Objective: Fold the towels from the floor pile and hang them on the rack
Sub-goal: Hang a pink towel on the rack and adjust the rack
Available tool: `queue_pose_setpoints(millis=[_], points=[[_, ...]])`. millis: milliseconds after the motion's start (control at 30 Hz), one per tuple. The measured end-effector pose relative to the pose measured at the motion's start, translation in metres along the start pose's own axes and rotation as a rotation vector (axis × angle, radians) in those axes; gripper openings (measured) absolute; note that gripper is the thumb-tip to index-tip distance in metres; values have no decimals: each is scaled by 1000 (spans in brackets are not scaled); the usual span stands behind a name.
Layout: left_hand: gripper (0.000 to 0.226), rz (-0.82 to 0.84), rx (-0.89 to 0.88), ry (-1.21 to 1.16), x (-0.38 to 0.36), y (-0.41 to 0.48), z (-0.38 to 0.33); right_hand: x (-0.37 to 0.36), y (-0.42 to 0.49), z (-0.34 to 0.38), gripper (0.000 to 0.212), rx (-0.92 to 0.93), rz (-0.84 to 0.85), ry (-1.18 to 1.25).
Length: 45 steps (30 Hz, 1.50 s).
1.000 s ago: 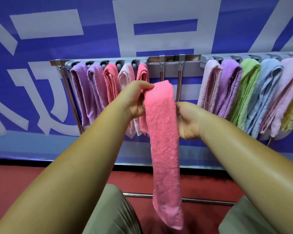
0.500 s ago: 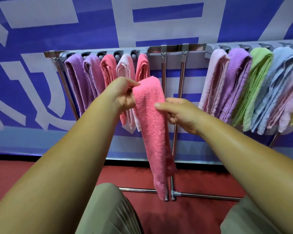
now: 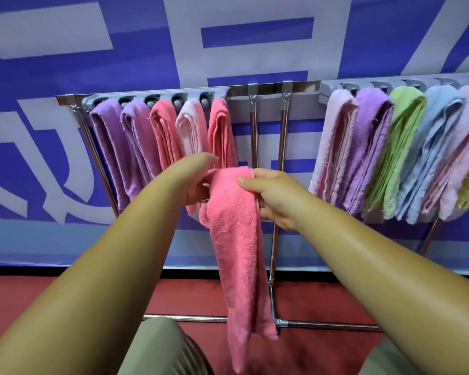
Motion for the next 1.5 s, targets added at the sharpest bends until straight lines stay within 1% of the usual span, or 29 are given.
queue_pose_setpoints(millis=[67, 167, 233, 300, 367, 433, 467, 500, 600, 667, 767, 833, 900, 933, 1000, 1033, 1100, 1133, 1167, 1233, 1267, 1333, 1367, 1400, 1433, 1500], points=[[21, -69, -85, 210, -3, 0, 4, -3, 5, -2, 22, -101, -68, 24], [23, -167, -224, 475, -4, -4, 4, -8, 6, -2, 28, -224, -128, 65], [25, -218, -346, 577, -6, -12, 3, -10, 4, 1, 36, -265, -143, 125], [24, -167, -403, 557, -10, -16, 3, -10, 6, 2, 57, -283, -141, 183], [19, -39, -394, 526, -16, -22, 8, -7, 7, 5, 72, -268, -135, 230], [15, 63, -375, 500, -24, -25, 15, -6, 6, 12, 71, -230, -128, 272], [16, 76, -378, 494, -26, -26, 18, -5, 6, 15, 72, -209, -122, 277], [21, 68, -391, 492, -29, -26, 22, -5, 5, 18, 75, -184, -116, 274], [52, 23, -396, 498, -35, -26, 35, -5, 9, 22, 85, -95, -97, 260], [57, -12, -433, 526, -42, -28, 43, -6, 13, 23, 85, -38, -76, 257], [54, -142, -550, 504, -51, -26, 54, -11, 15, 25, 95, 1, -42, 243], [43, -233, -592, 479, -54, -25, 57, -14, 13, 30, 98, -15, -40, 258], [28, -284, -604, 467, -56, -23, 60, -15, 12, 33, 92, -26, -54, 264], [23, -306, -618, 480, -56, -23, 61, -15, 11, 33, 85, -25, -59, 246], [14, -371, -650, 487, -52, -21, 61, -16, 8, 34, 60, 3, -105, 137], [9, -415, -661, 475, -49, -21, 60, -15, 9, 33, 53, 28, -128, 72], [5, -496, -691, 445, -42, -19, 57, -10, 8, 31, 58, 51, -242, -53], [6, -526, -718, 435, -38, -19, 54, -7, 8, 29, 57, 54, -298, -95], [8, -541, -756, 421, -33, -21, 51, -5, 8, 26, 51, 55, -344, -142], [9, -536, -844, 414, -25, -26, 42, -3, 12, 17, 29, 75, -425, -339], [9, -521, -893, 424, -22, -28, 37, -3, 12, 15, 27, 94, -470, -472], [10, -492, -976, 465, -15, -33, 29, -5, 12, 10, 54, 111, -554, -645], [11, -485, -1001, 487, -11, -34, 26, -7, 11, 9, 61, 158, -571, -698], [12, -482, -1018, 501, -6, -35, 24, -11, 9, 9, 61, 227, -555, -771], [12, -481, -1030, 513, -1, -35, 23, -16, 8, 9, 53, 304, -518, -857], [11, -494, -1034, 545, 12, -34, 23, -28, 12, 6, 29, 414, -432, -965]])
Point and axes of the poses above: each hand's wrist, its own y-axis towards the middle knuckle, its own x-axis out of the back of the hand, z = x × y, the point moved 2 cm from there along y, towards the middle knuckle, and after that the axes turned 13 degrees about -z, right-handed, at the moved point
